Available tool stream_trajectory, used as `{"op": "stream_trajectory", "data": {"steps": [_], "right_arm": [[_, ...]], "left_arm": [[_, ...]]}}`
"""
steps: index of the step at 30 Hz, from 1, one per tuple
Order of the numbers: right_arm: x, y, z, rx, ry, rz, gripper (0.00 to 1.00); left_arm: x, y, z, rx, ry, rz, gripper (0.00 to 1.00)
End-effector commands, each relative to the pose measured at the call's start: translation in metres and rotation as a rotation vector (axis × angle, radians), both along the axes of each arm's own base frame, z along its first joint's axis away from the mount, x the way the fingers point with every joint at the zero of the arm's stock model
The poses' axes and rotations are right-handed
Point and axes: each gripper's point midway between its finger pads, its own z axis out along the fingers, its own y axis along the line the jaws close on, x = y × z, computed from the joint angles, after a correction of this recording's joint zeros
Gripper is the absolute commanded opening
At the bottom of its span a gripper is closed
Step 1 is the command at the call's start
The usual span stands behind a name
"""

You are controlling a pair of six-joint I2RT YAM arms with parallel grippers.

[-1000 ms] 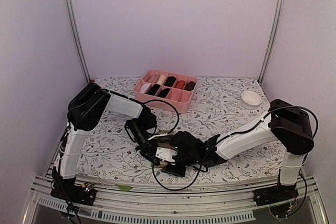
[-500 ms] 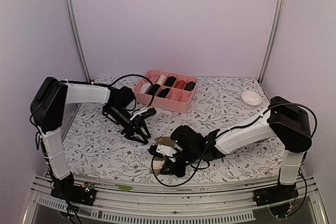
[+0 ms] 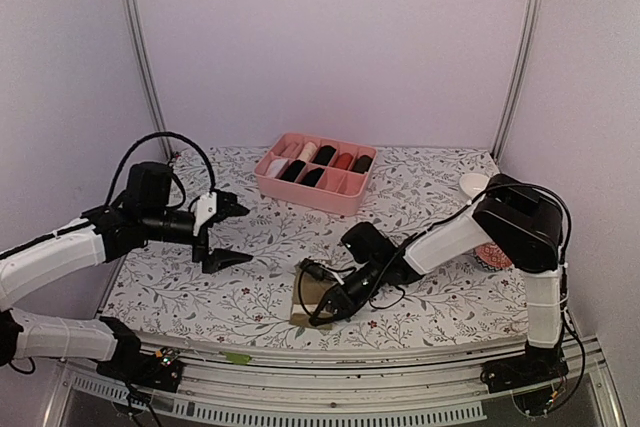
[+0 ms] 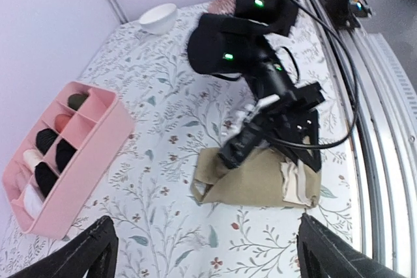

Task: Roll the underwear
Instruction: Roll the underwear at the center of the board.

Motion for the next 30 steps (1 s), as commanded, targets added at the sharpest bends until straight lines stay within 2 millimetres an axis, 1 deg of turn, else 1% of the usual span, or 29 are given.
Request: {"op": "stream_trajectory", "data": {"steps": [1,2,3,4,6,8,10,11,13,17,18,25,26,28,29,30], "right_arm": [[-0.005,-0.006,-0.017,-0.042,0.189,0.002,0.00],[-0.004,-0.007,-0.020,-0.052,0.215,-0.003,0.00],[-0.005,-0.008,-0.023,-0.064,0.242,-0.005,0.00],[-0.005,-0.008,-0.026,-0.079,0.267,-0.012,0.00],[-0.006,-0.010,-0.032,-0.107,0.286,-0.025,0.00],[-0.005,-0.010,-0.035,-0.126,0.304,-0.036,0.00],[-0.005,-0.010,-0.040,-0.150,0.331,-0.040,0.00],[-0.005,-0.010,-0.042,-0.155,0.341,-0.041,0.00],[-0.005,-0.009,-0.045,-0.163,0.357,-0.049,0.00],[-0.004,-0.007,-0.046,-0.172,0.374,-0.057,0.00],[-0.004,-0.007,-0.046,-0.172,0.375,-0.056,0.00],[-0.004,-0.006,-0.049,-0.184,0.389,-0.055,0.00],[-0.004,-0.007,-0.049,-0.184,0.391,-0.053,0.00],[-0.004,-0.007,-0.048,-0.180,0.393,-0.053,0.00],[-0.004,-0.006,-0.047,-0.178,0.392,-0.052,0.00],[-0.004,-0.005,-0.045,-0.173,0.388,-0.051,0.00]], "left_arm": [[-0.041,-0.019,-0.057,0.165,-0.074,-0.071,0.95],[-0.055,-0.027,-0.065,0.173,-0.112,-0.105,0.94],[-0.059,-0.028,-0.074,0.185,-0.140,-0.107,0.92],[-0.072,-0.037,-0.081,0.195,-0.177,-0.150,0.89],[-0.084,-0.045,-0.104,0.247,-0.215,-0.191,0.84],[-0.092,-0.053,-0.127,0.310,-0.191,-0.231,0.72],[-0.093,-0.062,-0.140,0.340,-0.174,-0.239,0.63],[-0.094,-0.067,-0.143,0.343,-0.181,-0.245,0.59],[-0.093,-0.078,-0.143,0.333,-0.228,-0.250,0.56],[-0.087,-0.091,-0.151,0.351,-0.273,-0.247,0.52],[-0.085,-0.093,-0.150,0.351,-0.285,-0.240,0.51],[-0.074,-0.099,-0.170,0.425,-0.319,-0.231,0.51],[-0.074,-0.100,-0.172,0.434,-0.315,-0.235,0.49],[-0.073,-0.101,-0.179,0.458,-0.302,-0.243,0.42],[-0.073,-0.102,-0.182,0.476,-0.287,-0.248,0.36],[-0.074,-0.100,-0.188,0.506,-0.260,-0.256,0.28]]}}
